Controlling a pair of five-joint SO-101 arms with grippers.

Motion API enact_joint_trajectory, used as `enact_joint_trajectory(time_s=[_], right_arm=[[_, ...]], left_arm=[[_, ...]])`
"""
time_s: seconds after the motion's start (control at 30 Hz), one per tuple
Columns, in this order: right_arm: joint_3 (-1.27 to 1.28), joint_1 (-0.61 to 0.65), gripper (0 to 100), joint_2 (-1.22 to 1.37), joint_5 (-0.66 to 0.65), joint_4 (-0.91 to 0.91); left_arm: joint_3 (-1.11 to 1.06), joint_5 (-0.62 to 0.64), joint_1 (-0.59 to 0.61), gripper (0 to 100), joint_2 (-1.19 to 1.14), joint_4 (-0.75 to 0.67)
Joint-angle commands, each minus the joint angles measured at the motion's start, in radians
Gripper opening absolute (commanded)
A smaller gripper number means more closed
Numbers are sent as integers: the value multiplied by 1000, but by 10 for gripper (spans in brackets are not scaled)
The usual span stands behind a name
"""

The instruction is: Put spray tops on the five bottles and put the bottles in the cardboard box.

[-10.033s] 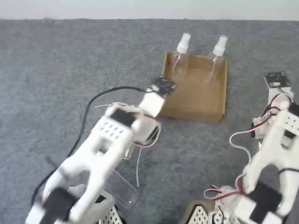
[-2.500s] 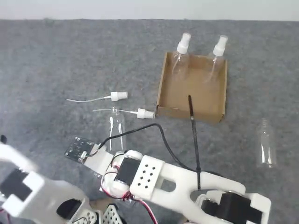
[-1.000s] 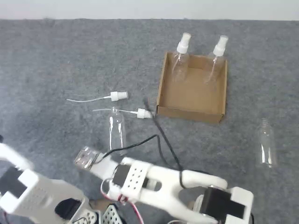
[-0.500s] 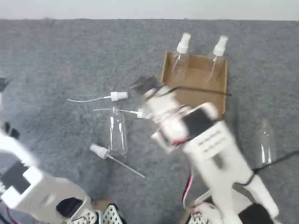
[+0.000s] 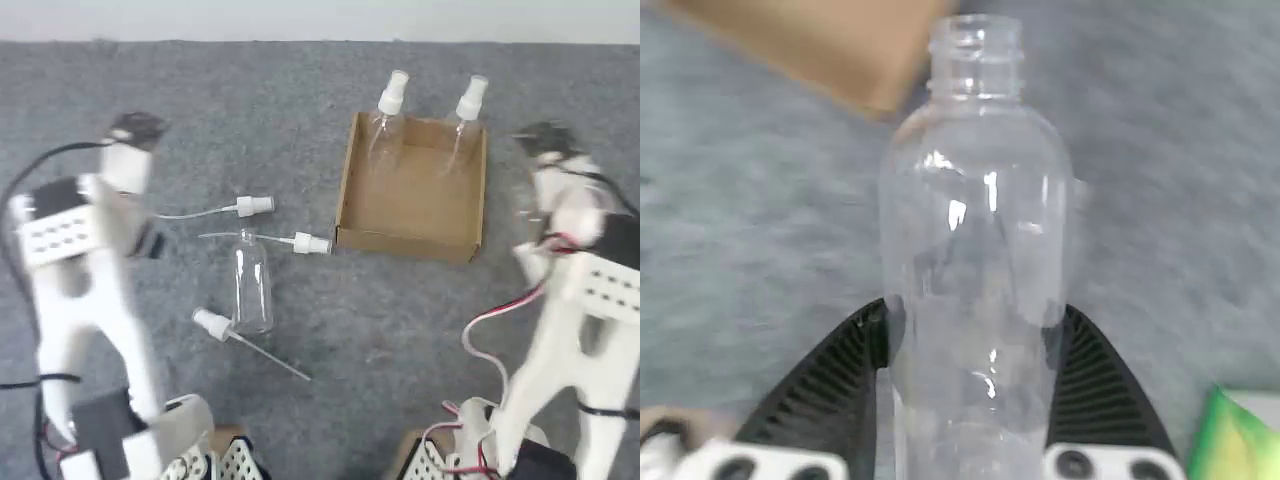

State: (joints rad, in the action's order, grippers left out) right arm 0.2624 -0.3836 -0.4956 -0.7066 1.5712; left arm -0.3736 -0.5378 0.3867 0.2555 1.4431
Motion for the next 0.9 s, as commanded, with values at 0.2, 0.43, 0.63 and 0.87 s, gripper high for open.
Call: enact_joint_trajectory(time_s=[0.2,0.43,0.63,0.87], right_arm=[[-31,-344,102,334,-133,-329],[-32,-453,102,521,-195,-522],[-32,-487,102,599,-308,-559],[-26,-490,103,641,-334,-556]], left_arm=[[-54,198,-272,148,107,-89],[-44,190,-296,149,83,-216],[131,103,-362,177,-172,-241],[398,5,-364,177,-514,-269]])
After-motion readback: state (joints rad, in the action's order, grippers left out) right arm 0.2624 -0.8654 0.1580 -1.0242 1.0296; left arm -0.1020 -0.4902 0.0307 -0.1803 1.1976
